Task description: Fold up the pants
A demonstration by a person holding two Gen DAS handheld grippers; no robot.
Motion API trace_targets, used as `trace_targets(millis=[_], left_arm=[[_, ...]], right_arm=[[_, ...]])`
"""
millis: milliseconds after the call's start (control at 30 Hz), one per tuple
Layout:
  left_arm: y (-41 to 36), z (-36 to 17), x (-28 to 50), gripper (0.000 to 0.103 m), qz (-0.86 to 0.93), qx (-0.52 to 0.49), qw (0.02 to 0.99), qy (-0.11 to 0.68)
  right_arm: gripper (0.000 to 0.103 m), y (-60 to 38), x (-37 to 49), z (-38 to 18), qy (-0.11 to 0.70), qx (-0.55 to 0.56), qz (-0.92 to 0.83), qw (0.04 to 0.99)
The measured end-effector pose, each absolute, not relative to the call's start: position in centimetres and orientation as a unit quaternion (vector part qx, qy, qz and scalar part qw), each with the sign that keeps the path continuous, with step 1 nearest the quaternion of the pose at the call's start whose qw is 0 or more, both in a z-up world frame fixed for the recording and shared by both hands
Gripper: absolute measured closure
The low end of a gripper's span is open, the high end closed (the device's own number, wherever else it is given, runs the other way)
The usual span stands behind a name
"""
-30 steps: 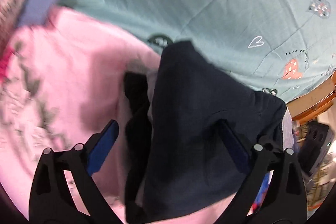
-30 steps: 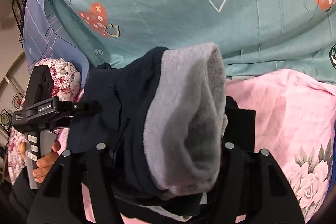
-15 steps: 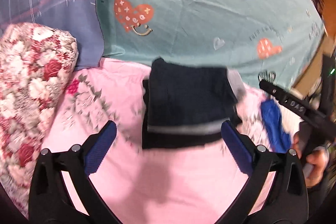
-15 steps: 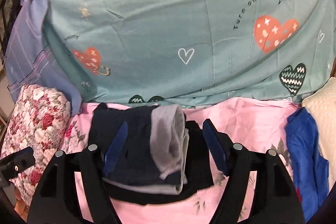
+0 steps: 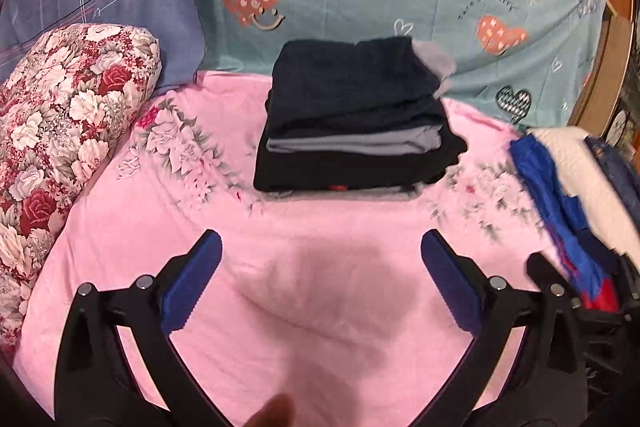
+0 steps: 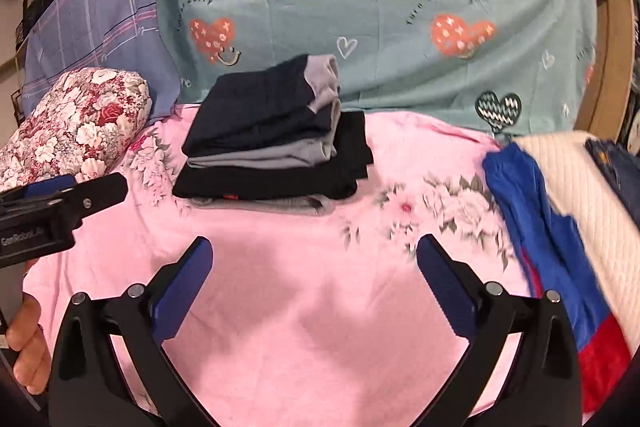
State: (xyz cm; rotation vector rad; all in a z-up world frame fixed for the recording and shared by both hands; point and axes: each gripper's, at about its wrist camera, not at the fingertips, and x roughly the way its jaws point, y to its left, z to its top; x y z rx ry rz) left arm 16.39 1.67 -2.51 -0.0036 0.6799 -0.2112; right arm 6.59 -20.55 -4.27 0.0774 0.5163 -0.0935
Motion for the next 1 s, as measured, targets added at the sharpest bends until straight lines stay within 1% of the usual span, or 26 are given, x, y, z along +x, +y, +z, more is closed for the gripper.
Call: trace_targets(millis=[100,200,300,500,1000], left_arm=[[1.3,-4.4,17.1,0.002,-0.079,0.017,0.939,0.335],[1.1,-5.7,17.7,0.002,-0.083,0.017,0.931,0.355],[1.1,-6.6,18.0,0.002,-0.083,0.015,0.926,0.367],[1.1,-7.1,18.1,0.002,-0.079,0.017,0.924,0.373],[1.3,-7.4,18.3,0.002,-0.076,0.010,0.922,0.379]], right_arm=[[0.001,-20.9,6.6,-5.8,0.235,0.041,-0.067,0.969],[0.001,-21.1,6.9,-6.9,0.241,0.024,-0.088,0.966],[0.001,-21.7,6.8,-7.4,0.246,0.031,-0.101,0.964],[0.001,-22.8,6.5,-7.8,0.255,0.060,-0.097,0.960],[0.001,-22.9,6.3,-7.6,0.250,0.055,-0.106,0.961]])
